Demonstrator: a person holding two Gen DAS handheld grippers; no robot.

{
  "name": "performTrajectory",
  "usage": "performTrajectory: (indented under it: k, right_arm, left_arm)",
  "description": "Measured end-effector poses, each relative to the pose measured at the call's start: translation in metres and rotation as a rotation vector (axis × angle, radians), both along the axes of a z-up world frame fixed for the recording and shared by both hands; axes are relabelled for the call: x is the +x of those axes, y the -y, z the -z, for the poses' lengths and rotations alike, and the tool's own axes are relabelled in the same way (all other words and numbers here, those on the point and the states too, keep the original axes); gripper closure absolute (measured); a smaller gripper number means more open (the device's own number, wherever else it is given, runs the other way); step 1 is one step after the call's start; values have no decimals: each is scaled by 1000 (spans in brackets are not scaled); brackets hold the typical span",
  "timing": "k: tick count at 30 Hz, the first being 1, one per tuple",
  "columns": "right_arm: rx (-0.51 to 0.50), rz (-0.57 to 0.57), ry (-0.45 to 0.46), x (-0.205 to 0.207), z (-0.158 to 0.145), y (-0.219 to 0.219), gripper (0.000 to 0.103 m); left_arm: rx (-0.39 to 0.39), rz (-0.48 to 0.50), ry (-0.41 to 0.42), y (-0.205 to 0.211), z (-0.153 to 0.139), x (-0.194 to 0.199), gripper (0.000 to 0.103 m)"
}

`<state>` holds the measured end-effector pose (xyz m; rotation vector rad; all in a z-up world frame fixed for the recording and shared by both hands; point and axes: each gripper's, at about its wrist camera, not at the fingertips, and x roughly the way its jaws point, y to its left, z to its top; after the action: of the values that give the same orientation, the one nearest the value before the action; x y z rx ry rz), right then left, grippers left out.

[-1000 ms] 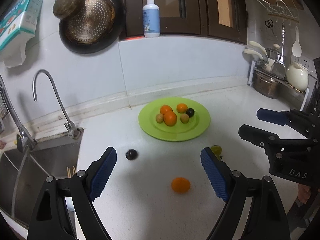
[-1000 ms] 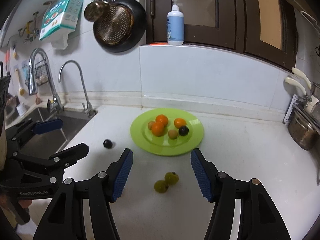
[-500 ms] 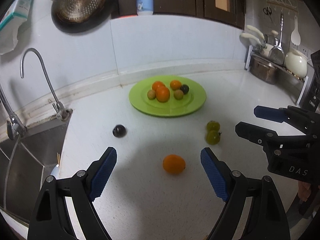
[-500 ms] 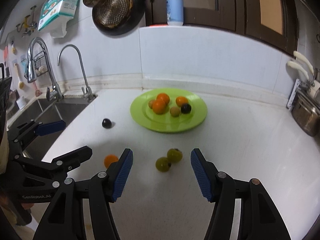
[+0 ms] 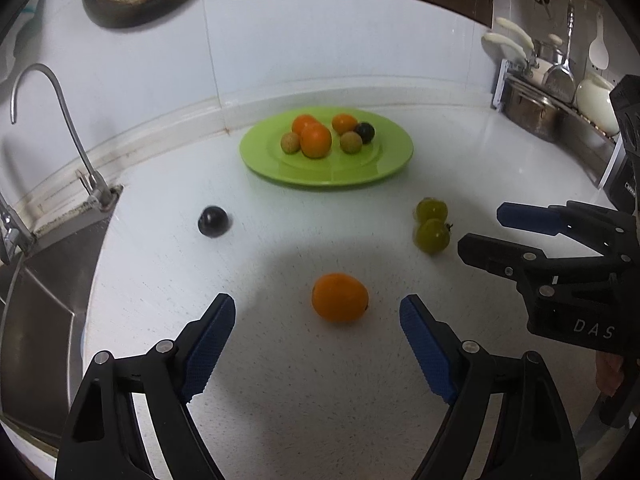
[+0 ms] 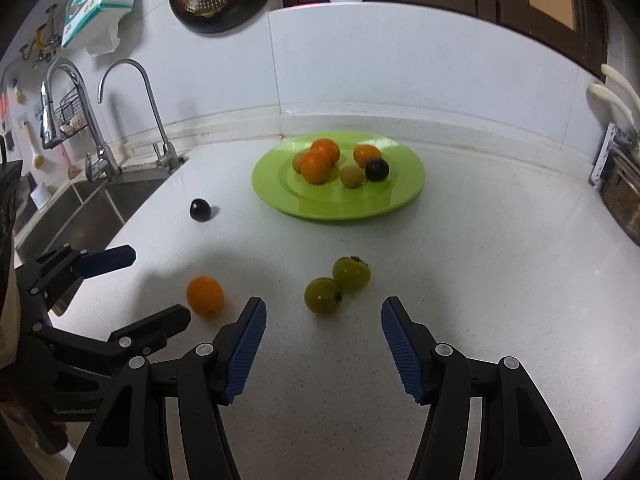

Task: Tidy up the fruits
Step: 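Grasp the tangerine with the left tool while the right tool grasps a green tomato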

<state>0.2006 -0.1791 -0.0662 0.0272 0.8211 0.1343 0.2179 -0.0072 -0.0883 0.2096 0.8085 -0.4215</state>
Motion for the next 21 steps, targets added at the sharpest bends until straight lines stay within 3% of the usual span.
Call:
performTrajectory:
  k: [9,21]
  right_arm:
    - [27,-9,-50,13,16,2,44]
    - [71,-7,-107,33,32,3,57]
  left_arm:
    - [2,15,-40,6,11,10,32]
    - [-39,26,-105,11,18,23,53]
